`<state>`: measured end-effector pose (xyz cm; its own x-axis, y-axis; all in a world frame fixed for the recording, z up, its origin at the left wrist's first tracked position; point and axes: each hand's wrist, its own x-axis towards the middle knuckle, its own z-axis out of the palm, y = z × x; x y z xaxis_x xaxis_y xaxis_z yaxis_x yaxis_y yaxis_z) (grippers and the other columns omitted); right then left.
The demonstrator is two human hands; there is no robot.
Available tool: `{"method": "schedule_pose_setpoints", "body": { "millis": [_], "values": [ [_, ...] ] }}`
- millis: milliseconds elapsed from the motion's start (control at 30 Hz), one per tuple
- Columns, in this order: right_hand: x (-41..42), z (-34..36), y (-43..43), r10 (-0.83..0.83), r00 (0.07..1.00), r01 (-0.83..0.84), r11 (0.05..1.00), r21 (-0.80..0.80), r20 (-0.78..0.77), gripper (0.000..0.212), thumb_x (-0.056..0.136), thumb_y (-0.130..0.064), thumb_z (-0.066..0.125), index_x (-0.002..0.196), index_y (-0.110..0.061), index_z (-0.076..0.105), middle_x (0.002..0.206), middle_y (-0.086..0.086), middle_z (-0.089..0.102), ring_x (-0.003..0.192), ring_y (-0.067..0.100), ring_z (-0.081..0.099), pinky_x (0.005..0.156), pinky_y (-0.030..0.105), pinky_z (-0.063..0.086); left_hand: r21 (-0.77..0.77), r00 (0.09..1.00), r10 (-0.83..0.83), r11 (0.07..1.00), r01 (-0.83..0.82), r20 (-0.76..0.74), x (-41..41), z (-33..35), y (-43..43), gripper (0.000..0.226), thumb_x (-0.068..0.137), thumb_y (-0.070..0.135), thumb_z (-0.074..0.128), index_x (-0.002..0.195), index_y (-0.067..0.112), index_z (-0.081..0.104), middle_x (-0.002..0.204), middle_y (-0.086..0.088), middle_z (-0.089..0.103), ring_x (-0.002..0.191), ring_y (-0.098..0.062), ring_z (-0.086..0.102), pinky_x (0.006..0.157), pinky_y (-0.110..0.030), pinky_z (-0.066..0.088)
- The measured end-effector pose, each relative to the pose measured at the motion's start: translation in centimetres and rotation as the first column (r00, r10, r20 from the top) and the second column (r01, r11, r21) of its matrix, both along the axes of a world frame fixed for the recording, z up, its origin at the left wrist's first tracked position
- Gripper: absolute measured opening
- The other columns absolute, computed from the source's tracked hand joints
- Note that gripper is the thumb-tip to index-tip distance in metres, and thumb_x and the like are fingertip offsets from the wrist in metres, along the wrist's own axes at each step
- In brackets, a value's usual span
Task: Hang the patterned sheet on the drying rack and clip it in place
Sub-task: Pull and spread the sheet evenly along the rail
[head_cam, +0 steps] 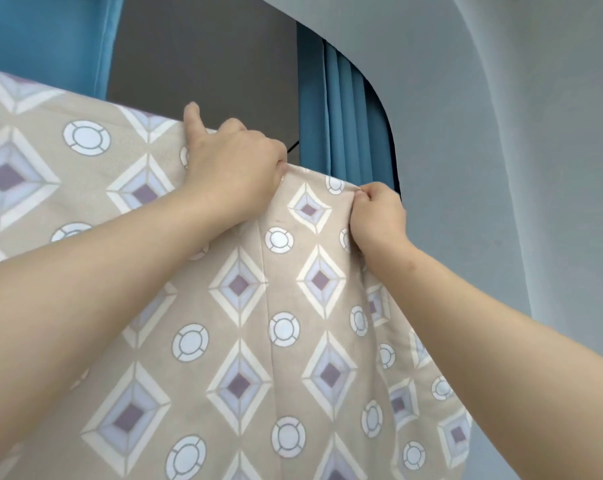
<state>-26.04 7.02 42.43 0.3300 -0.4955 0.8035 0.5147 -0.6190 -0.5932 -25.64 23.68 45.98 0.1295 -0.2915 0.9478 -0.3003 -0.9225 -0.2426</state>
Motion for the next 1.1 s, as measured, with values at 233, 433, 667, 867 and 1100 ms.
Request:
{"method": "schedule_pose_setpoints", "body": {
  "millis": [233, 433, 667, 867, 1100],
  "values": [
    [-1.9, 4.1, -2.1, -0.164, 0.977, 0.165, 0.986, 0.011, 0.136, 0.029, 0.098, -0.015, 0.030, 0.109, -0.009, 0.056, 0.099, -0.001, 0.049, 0.087, 0.018, 0.044, 0.074, 0.024, 0.032, -0.155, 0.969, -0.237, 0.957, 0.244, 0.065, -1.0, 2.4, -3.6, 0.029, 0.099, 0.024, 0.033, 0.092, 0.024, 0.061, 0.087, 0.003, 0.058, 0.099, -0.026, 0.054, 0.108, -0.049, 0.014],
    [-1.4, 2.6, -4.9, -0.134, 0.991, 0.133, 0.990, -0.049, -0.015, 0.028, 0.089, -0.009, 0.033, 0.091, -0.013, 0.061, 0.085, 0.006, 0.058, 0.079, 0.024, 0.051, 0.063, 0.026, 0.038, -0.063, 0.982, -0.171, 0.982, 0.176, 0.075, 0.6, 1.0, -5.7, 0.022, 0.094, 0.015, 0.038, 0.096, 0.021, 0.059, 0.090, 0.001, 0.061, 0.094, -0.024, 0.057, 0.103, -0.042, 0.021],
    [-2.1, -1.0, -5.6, 0.041, 0.958, -0.072, 0.992, -0.099, -0.284, 0.015, 0.090, -0.026, 0.053, 0.086, -0.012, 0.057, 0.053, -0.002, 0.044, 0.044, 0.013, 0.036, 0.041, 0.020, 0.029, 0.109, 0.995, -0.029, 0.993, 0.040, -0.096, 0.7, -0.5, -6.0, 0.019, 0.093, 0.023, 0.043, 0.088, 0.022, 0.061, 0.087, 0.001, 0.066, 0.092, -0.024, 0.059, 0.096, -0.040, 0.023],
    [-3.4, -4.5, -6.7, 0.009, 0.638, -0.241, 0.952, -0.188, -0.770, 0.024, 0.088, -0.014, 0.055, 0.066, -0.010, 0.046, 0.049, 0.003, 0.043, 0.029, 0.010, 0.027, 0.037, 0.015, 0.022, 0.139, 0.997, 0.005, 0.990, 0.006, -0.077, 0.4, -1.7, -6.6, 0.023, 0.095, 0.033, 0.038, 0.101, 0.023, 0.058, 0.099, -0.001, 0.065, 0.105, -0.026, 0.052, 0.103, -0.042, 0.019],
    [-4.3, -4.0, -8.1, 0.045, 0.976, -0.034, 0.998, 0.054, -0.212, 0.019, 0.090, -0.005, 0.039, 0.082, -0.008, 0.056, 0.055, 0.004, 0.059, 0.029, 0.010, 0.044, 0.031, 0.014, 0.031, 0.082, 0.994, -0.111, 0.990, 0.112, -0.025, 0.0, -2.3, -7.7, 0.022, 0.093, 0.016, 0.045, 0.098, 0.029, 0.062, 0.101, 0.001, 0.061, 0.105, -0.026, 0.048, 0.106, -0.047, 0.017]
  ]
}}
